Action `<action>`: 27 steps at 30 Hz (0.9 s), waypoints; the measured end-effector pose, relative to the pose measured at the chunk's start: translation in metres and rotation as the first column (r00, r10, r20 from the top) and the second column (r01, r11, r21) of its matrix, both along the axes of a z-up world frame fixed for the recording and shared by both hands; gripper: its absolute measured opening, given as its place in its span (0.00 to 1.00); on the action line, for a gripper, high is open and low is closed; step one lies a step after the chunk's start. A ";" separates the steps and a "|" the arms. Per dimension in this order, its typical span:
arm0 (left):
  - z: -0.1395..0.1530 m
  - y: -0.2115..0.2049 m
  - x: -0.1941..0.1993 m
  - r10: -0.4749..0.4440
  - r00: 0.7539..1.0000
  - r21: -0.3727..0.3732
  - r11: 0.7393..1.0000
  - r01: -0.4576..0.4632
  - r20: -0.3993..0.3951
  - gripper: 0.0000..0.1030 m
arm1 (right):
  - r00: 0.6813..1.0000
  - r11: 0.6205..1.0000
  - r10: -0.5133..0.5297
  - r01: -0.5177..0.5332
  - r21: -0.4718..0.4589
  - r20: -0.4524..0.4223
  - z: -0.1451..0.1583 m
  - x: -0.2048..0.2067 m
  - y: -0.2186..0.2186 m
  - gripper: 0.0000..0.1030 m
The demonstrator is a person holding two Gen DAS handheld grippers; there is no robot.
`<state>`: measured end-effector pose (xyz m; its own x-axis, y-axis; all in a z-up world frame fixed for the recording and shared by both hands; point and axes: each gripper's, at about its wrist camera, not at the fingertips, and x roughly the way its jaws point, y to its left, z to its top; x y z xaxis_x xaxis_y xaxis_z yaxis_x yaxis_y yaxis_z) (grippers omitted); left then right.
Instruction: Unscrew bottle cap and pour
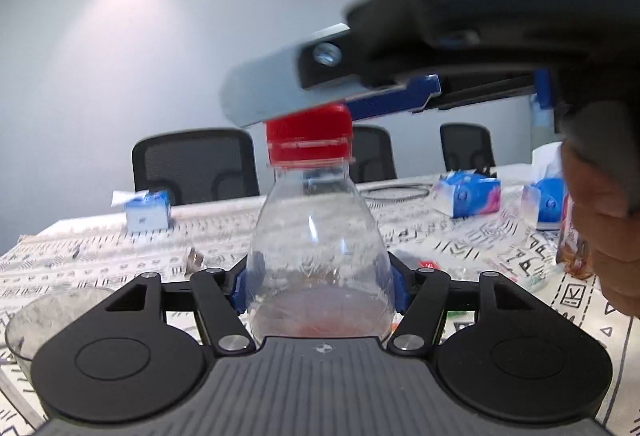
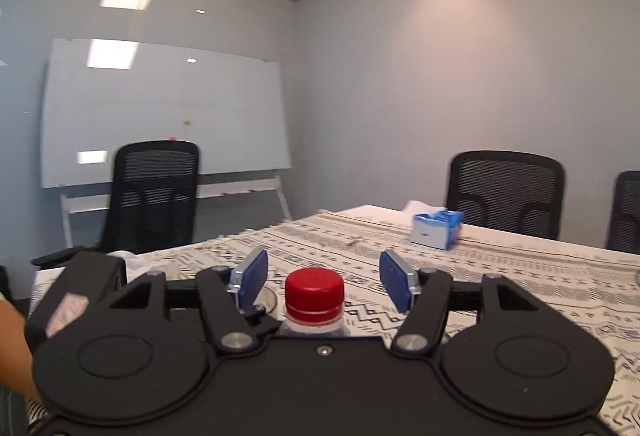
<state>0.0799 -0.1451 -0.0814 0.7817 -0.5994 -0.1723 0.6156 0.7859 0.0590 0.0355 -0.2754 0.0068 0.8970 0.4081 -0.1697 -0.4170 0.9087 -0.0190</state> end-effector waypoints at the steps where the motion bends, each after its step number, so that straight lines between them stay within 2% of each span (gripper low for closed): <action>1: 0.000 0.000 0.000 0.004 1.000 0.004 1.000 -0.004 0.001 0.58 | 1.000 1.000 -0.027 0.027 -0.009 0.004 -0.001 -0.001 0.006 0.62; 3: 0.000 0.000 -0.002 0.014 1.000 0.002 1.000 -0.014 0.004 0.58 | 0.998 0.997 -0.068 0.068 -0.024 0.004 -0.004 -0.002 0.017 0.58; 4: 0.001 0.000 -0.003 0.025 1.000 -0.002 1.000 -0.025 0.002 0.58 | 0.996 0.995 -0.091 0.091 -0.032 0.002 -0.005 -0.002 0.022 0.51; 5: 0.001 0.001 -0.003 0.025 1.000 -0.004 1.000 -0.025 0.000 0.57 | 0.993 0.992 -0.115 0.115 -0.041 0.001 -0.006 -0.001 0.027 0.33; 10: 0.001 0.001 -0.002 0.017 1.000 0.001 1.000 -0.017 0.000 0.56 | 0.989 0.989 -0.151 0.151 -0.012 -0.005 -0.010 0.000 0.027 0.31; 15: 0.002 0.003 -0.001 -0.003 1.000 -0.005 1.000 0.003 -0.006 0.55 | 0.997 0.996 -0.083 0.083 -0.024 -0.007 -0.011 0.006 0.020 0.31; 21: 0.001 0.002 0.000 -0.021 1.000 -0.004 1.000 0.021 -0.005 0.55 | 0.995 0.994 0.098 -0.099 -0.055 -0.019 -0.008 0.020 0.001 0.31; 27: 0.002 0.004 0.005 -0.032 0.999 -0.012 0.999 0.032 -0.021 0.55 | 0.954 0.953 0.299 -0.299 -0.050 -0.011 -0.009 0.038 -0.023 0.31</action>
